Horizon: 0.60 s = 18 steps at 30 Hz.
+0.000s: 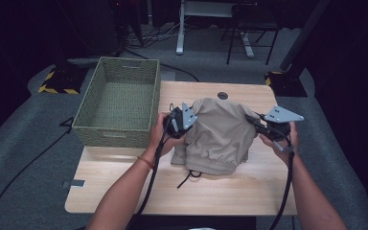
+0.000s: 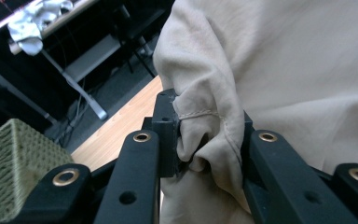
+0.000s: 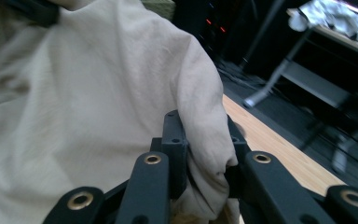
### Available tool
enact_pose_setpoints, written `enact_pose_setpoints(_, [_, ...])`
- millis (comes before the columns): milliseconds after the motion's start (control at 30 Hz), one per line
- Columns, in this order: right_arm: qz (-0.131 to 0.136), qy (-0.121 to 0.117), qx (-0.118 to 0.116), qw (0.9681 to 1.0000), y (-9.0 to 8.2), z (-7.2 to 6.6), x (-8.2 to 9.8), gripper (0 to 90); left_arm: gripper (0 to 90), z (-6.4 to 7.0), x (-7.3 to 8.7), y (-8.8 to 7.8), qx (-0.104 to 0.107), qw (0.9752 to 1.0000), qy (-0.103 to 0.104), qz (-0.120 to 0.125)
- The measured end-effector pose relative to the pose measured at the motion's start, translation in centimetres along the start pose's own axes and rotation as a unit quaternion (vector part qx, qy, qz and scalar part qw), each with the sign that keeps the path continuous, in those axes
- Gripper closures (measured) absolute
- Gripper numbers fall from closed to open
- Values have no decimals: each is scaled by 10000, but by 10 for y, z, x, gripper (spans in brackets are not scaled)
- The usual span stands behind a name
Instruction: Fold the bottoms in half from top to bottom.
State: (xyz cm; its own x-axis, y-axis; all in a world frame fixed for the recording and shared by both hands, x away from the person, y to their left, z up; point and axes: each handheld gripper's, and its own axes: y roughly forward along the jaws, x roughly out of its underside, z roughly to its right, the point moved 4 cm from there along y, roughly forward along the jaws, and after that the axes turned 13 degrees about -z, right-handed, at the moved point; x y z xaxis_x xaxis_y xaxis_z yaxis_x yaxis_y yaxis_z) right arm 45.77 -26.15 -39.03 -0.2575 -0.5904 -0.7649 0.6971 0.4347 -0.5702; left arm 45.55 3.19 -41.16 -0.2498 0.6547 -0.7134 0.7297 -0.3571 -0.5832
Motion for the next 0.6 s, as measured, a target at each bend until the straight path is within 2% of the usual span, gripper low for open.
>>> enact_pose_setpoints(100, [150, -243, -134, 9995, -13, -14, 5, 779, 739, 6, 12, -7, 25, 9998, 185, 13])
enact_pose_setpoints(200, [41, -362, -166, 9992, -11, -19, 6, 780, 740, 7, 16, -2, 36, 9998, 130, -145])
enact_pose_setpoints(300, [-30, -299, -183, 9994, -1, -19, 5, 781, 740, 6, 16, 9, 17, 9994, 44, -336])
enact_pose_setpoints(400, [-182, -203, -192, 9994, 11, -16, 5, 782, 738, 6, 12, 19, 3, 9986, 86, -515])
enact_pose_setpoints(500, [-391, -101, -116, 9991, 24, -8, 6, 781, 737, 2, 5, 29, 8, 9978, -64, -660])
enact_pose_setpoints(567, [-387, -3, -29, 9992, 28, -4, 3, 782, 737, 2, -1, 29, -120, 9980, -91, -608])
enact_pose_setpoints(600, [-311, 14, -4, 9995, 27, -4, 2, 782, 738, 3, -3, 26, -236, 9983, -34, -532])
